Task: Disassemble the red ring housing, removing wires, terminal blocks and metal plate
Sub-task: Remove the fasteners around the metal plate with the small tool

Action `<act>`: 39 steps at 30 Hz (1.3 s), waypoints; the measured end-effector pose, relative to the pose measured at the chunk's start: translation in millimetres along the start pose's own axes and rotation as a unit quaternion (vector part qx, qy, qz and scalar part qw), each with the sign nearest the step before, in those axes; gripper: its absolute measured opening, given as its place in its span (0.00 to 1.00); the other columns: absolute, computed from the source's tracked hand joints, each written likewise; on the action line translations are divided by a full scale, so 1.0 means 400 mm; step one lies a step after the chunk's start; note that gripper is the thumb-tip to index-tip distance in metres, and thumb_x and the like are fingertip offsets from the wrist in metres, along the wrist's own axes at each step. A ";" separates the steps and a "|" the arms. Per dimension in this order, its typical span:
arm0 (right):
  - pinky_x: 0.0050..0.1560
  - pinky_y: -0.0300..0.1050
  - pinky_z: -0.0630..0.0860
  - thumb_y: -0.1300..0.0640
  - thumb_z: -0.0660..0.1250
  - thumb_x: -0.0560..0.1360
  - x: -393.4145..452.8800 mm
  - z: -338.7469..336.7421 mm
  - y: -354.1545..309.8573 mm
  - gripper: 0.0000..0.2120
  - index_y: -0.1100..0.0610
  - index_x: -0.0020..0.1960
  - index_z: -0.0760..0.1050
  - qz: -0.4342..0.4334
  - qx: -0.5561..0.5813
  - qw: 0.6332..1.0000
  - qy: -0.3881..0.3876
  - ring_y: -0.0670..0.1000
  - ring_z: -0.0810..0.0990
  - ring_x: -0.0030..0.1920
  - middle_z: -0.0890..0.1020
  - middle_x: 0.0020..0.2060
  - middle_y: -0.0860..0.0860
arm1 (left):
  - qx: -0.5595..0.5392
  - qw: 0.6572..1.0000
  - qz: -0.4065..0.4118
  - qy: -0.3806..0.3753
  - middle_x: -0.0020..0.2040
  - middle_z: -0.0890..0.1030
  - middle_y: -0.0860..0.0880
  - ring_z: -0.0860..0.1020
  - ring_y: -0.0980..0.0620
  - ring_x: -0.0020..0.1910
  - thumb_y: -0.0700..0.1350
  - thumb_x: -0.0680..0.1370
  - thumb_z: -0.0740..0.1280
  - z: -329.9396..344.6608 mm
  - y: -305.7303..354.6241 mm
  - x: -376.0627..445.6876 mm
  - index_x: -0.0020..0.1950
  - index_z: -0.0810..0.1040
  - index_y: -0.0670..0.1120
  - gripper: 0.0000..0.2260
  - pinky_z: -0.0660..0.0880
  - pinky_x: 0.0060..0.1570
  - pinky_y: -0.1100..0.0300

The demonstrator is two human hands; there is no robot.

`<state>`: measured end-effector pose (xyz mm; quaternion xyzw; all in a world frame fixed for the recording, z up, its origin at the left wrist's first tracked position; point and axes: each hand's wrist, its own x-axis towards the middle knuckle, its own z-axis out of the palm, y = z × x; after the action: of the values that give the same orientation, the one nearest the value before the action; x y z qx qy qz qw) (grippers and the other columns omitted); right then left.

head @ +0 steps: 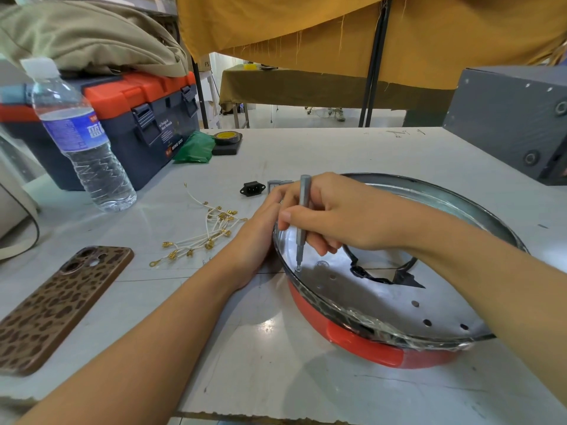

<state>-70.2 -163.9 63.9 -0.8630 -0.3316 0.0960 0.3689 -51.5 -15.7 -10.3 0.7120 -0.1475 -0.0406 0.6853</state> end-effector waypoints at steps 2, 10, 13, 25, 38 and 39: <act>0.30 0.32 0.70 0.59 0.60 0.80 -0.004 -0.006 0.002 0.10 0.60 0.44 0.77 -0.001 0.006 1.000 -0.014 0.44 0.72 0.25 0.77 0.24 0.50 | 0.004 1.000 -0.002 -0.002 0.40 0.82 0.51 0.80 0.53 0.45 0.57 0.76 0.55 0.001 0.000 -0.003 0.56 0.74 0.46 0.19 0.75 0.48 0.55; 0.33 0.33 0.74 0.64 0.61 0.78 -0.016 -0.023 0.009 0.06 0.58 0.43 0.73 -0.003 0.043 0.997 -0.061 0.42 0.76 0.30 0.76 0.31 0.51 | -0.001 1.000 -0.005 0.000 0.44 0.81 0.46 0.79 0.48 0.48 0.52 0.73 0.57 0.004 0.006 -0.005 0.60 0.73 0.46 0.19 0.75 0.54 0.48; 0.33 0.33 0.74 0.63 0.62 0.78 -0.016 -0.025 0.011 0.08 0.57 0.40 0.72 -0.004 0.047 0.997 -0.060 0.43 0.76 0.30 0.77 0.28 0.47 | -0.007 1.000 -0.008 0.004 0.44 0.82 0.50 0.80 0.52 0.46 0.53 0.73 0.57 0.004 0.005 -0.004 0.59 0.74 0.48 0.18 0.75 0.50 0.53; 0.30 0.36 0.73 0.62 0.64 0.78 -0.016 -0.027 0.015 0.07 0.61 0.42 0.76 -0.021 0.140 0.988 -0.062 0.50 0.73 0.25 0.77 0.24 0.52 | -0.001 1.000 -0.014 0.005 0.43 0.81 0.43 0.79 0.45 0.49 0.53 0.73 0.55 0.010 0.013 -0.006 0.56 0.73 0.39 0.21 0.73 0.60 0.44; 0.28 0.32 0.67 0.53 0.61 0.80 -0.009 -0.011 0.005 0.17 0.59 0.35 0.76 -0.030 0.060 0.997 -0.024 0.44 0.67 0.22 0.70 0.18 0.46 | 0.012 1.000 0.008 -0.005 0.45 0.82 0.43 0.80 0.46 0.51 0.51 0.75 0.55 0.007 0.006 -0.006 0.57 0.72 0.40 0.18 0.76 0.55 0.50; 0.28 0.33 0.67 0.53 0.61 0.80 -0.007 -0.011 0.007 0.16 0.60 0.38 0.76 -0.025 0.056 0.998 -0.023 0.45 0.67 0.21 0.70 0.18 0.47 | 0.002 1.000 0.009 -0.006 0.44 0.82 0.46 0.81 0.49 0.50 0.52 0.75 0.56 0.007 0.005 -0.007 0.58 0.72 0.42 0.18 0.78 0.51 0.55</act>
<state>-69.1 -169.9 64.8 -0.8300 -0.3555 0.1249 0.4113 -55.1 -17.8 -9.1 0.7121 -0.1576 -0.0383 0.6831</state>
